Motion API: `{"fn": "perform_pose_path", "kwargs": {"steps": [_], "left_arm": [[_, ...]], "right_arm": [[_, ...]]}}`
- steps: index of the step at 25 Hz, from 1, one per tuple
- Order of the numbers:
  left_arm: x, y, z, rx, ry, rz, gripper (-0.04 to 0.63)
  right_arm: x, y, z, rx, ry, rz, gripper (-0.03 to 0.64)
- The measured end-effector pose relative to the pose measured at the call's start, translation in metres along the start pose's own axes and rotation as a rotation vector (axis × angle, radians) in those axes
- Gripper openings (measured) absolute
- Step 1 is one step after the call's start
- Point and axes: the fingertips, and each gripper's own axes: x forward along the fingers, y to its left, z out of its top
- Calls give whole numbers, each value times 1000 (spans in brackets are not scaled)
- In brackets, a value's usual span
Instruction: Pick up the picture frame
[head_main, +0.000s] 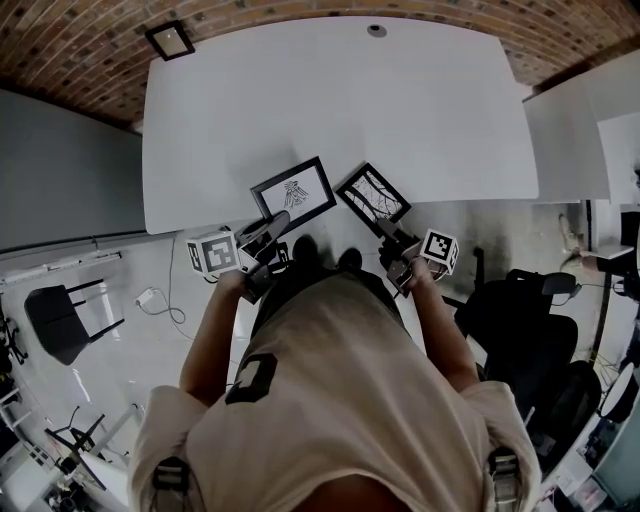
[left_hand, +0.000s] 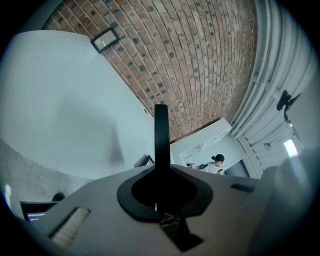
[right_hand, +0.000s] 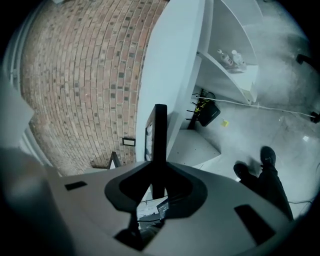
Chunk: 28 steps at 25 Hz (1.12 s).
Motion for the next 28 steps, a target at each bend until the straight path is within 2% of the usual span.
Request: {"fn": "perform_pose_path", "kwargs": {"steps": [6,20,28], "left_arm": [[5,-6,-1,0,5,-2,21],[2,-15,8,4,-57,-2,21],[3,-22,-2,-8,-71,16,21]], "right_arm": [[-8,20,4,16,-45,95,64],[-20,94,31,-89,-117,242,63],[-29,104,35,-35,-144,309,63]]}}
